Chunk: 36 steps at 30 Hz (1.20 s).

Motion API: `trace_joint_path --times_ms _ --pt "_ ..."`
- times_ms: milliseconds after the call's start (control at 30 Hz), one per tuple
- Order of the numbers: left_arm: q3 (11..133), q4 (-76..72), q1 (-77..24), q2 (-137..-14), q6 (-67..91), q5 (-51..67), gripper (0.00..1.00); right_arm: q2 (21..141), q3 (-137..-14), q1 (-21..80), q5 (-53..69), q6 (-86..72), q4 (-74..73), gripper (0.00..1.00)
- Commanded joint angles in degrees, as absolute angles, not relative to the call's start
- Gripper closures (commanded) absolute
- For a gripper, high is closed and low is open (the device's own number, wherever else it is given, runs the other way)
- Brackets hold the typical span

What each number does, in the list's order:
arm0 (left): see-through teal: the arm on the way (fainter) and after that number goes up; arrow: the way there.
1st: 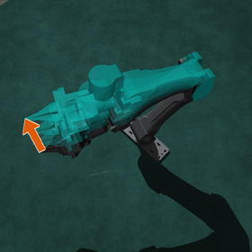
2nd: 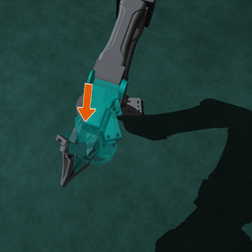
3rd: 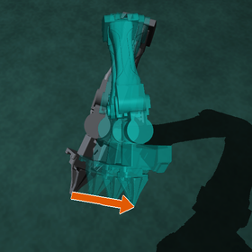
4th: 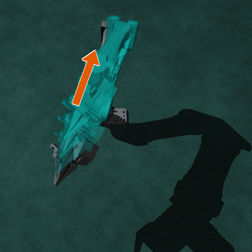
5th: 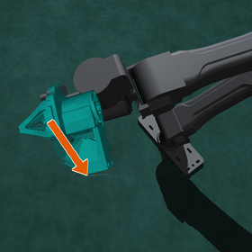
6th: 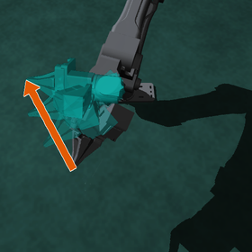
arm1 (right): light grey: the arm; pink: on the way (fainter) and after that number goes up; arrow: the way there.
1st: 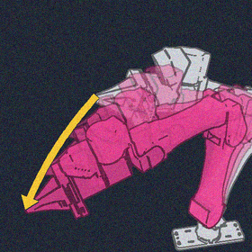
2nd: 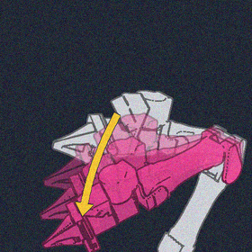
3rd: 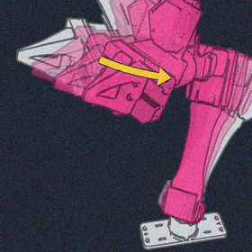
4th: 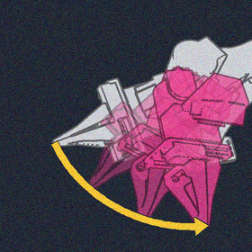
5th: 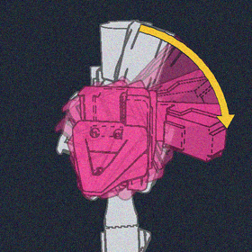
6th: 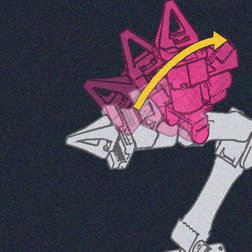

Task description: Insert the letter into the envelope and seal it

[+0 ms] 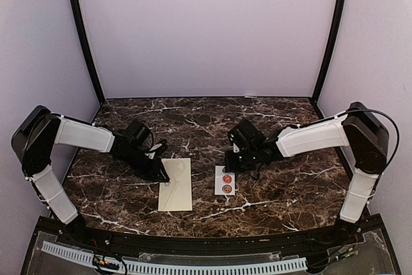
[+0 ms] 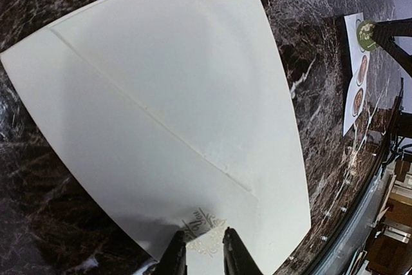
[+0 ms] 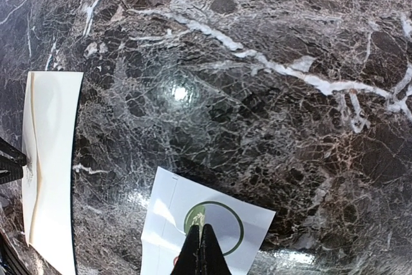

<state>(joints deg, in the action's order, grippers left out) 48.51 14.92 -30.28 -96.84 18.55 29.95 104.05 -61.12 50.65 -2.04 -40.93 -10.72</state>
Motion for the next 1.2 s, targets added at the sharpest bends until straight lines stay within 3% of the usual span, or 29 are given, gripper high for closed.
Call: trace_joint_path --times_ms 0,933,1167 --pt "49.0 16.7 -30.6 -98.4 17.6 29.1 0.80 102.6 -62.9 52.4 -4.4 -39.3 -10.3 1.00" --pt "48.9 17.2 -32.2 -100.7 17.8 28.9 0.80 96.4 -65.2 55.0 -6.3 -35.7 -11.7 1.00" --pt "49.0 17.3 -32.6 -100.7 17.8 29.0 0.81 100.4 -64.1 55.0 -6.1 -36.6 -12.1 1.00"
